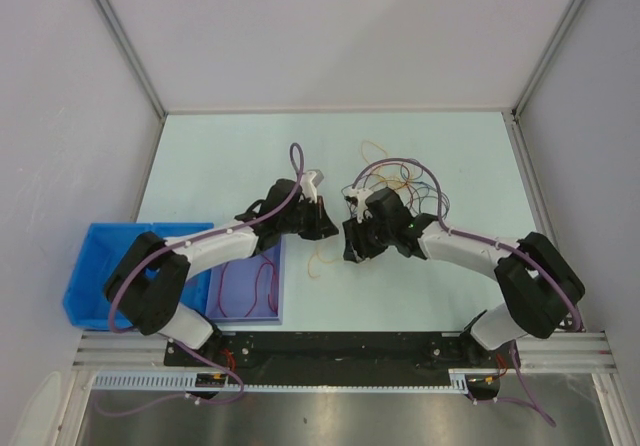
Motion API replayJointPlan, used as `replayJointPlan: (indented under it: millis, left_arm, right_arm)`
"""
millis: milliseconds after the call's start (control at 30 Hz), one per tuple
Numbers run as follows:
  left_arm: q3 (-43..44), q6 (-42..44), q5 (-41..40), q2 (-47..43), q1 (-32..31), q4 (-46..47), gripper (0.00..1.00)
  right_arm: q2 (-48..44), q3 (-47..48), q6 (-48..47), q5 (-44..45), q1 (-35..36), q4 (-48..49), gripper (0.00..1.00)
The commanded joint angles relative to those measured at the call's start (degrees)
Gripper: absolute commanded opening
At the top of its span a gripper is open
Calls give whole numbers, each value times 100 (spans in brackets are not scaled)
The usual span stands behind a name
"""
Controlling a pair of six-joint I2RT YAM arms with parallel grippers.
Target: Untangle the cables
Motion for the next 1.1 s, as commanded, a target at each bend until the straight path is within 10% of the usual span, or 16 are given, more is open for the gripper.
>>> replayJointPlan:
  millis: [0,767,1067]
  left_arm:
    - [275,223,219,36,87,11,0]
    - [310,241,307,-114,184,-76,0]
    - [258,259,254,-553,184,-323,0]
  right_arm:
    - [233,232,-339,-134,-43,541,54]
    - [875,523,-436,411,432,250,30]
    - [682,611,-340,657,528,75,0]
